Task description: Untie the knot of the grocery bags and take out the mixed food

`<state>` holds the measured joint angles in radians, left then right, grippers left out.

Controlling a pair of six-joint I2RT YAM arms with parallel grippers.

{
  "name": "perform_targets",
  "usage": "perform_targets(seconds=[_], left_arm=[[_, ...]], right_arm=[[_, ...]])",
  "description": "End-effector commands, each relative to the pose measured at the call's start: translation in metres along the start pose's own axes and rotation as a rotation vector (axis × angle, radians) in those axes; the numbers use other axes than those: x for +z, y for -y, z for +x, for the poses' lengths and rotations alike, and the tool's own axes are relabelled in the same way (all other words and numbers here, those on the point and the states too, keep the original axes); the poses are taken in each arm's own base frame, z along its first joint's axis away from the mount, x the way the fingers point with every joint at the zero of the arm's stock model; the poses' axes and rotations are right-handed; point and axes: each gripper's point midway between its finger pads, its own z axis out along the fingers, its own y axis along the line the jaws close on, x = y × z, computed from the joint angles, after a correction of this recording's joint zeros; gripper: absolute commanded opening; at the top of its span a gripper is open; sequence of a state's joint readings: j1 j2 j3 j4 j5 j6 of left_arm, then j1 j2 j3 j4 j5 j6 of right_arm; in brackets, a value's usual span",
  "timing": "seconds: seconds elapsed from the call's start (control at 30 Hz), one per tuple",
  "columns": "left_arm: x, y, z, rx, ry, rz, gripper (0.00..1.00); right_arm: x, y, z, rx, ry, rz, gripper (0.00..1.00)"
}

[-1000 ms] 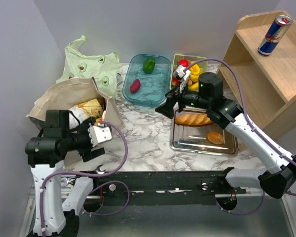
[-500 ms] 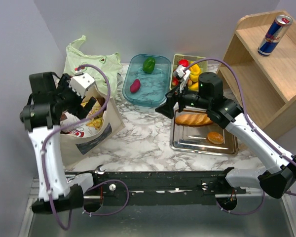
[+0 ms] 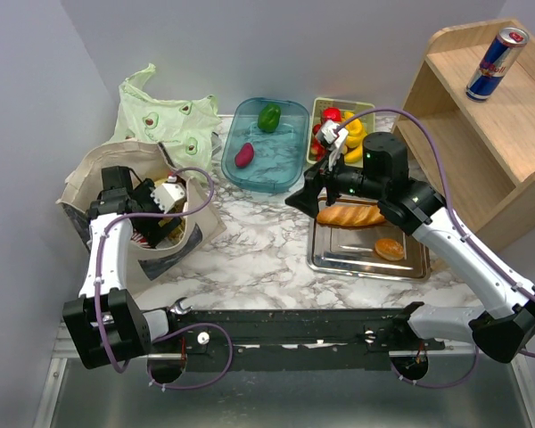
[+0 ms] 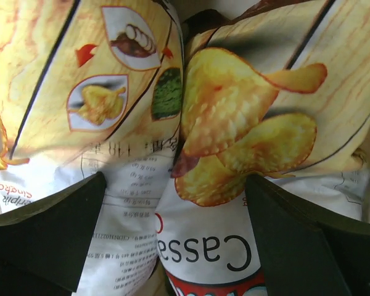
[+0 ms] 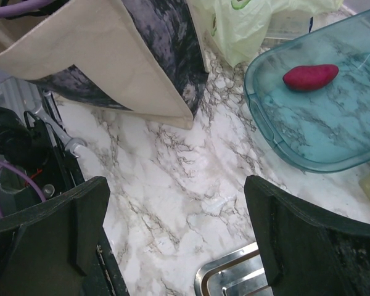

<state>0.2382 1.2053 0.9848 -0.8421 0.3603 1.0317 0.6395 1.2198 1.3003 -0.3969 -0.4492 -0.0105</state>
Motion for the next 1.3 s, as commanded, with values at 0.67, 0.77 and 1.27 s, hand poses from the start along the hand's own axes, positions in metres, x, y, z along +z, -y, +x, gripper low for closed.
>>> perform_targets(seconds=[0.67, 0.77, 1.27], left_arm=[[-0.124, -0.005, -0.092, 0.060, 0.328, -0.146, 0.00], [-0.135, -0.009, -0.100, 0.050, 0.353, -0.161, 0.00], [-0.214, -0.041, -0.157, -0.004, 0.531, -0.349, 0.00]], right_arm=[[0.005, 0.006, -0.017, -0.025, 0.024, 0.008, 0.98], [0.006, 0.005, -0.017, -0.026, 0.026, -0.001, 0.98], [0.007, -0.008, -0.021, -0.045, 0.037, -0.084, 1.00]])
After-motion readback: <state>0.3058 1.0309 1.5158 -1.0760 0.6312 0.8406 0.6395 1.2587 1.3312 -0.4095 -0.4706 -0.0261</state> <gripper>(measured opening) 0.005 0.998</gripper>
